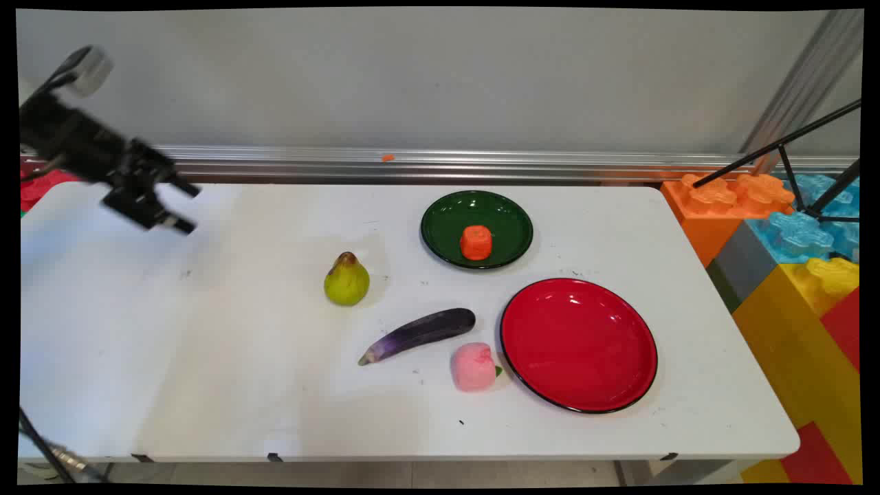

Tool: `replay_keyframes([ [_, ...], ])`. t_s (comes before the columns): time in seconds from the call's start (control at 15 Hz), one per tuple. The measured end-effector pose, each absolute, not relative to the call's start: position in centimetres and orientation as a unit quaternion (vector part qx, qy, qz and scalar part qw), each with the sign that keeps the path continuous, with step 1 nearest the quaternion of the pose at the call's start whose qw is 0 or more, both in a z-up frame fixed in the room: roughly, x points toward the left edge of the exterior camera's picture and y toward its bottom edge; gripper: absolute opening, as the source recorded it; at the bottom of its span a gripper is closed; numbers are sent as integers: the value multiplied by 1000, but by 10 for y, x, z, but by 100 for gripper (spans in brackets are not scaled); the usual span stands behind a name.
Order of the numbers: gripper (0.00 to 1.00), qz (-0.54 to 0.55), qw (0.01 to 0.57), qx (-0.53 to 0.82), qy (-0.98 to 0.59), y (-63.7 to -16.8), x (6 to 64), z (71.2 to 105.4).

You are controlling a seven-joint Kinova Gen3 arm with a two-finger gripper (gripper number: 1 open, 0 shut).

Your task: Pick up the mandarin from the green plate

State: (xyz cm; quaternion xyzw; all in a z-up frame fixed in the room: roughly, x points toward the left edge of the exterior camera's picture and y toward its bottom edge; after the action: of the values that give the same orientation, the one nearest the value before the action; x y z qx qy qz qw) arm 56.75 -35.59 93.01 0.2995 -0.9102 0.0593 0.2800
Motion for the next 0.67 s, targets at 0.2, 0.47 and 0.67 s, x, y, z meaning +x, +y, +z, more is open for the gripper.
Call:
replay_keyframes([
  [0.2,100,74,310,306,-897,-389,529,942],
  [0.47,100,86,328,319,-885,-429,482,949],
  [0.67,100,92,339,331,-876,-458,444,947],
])
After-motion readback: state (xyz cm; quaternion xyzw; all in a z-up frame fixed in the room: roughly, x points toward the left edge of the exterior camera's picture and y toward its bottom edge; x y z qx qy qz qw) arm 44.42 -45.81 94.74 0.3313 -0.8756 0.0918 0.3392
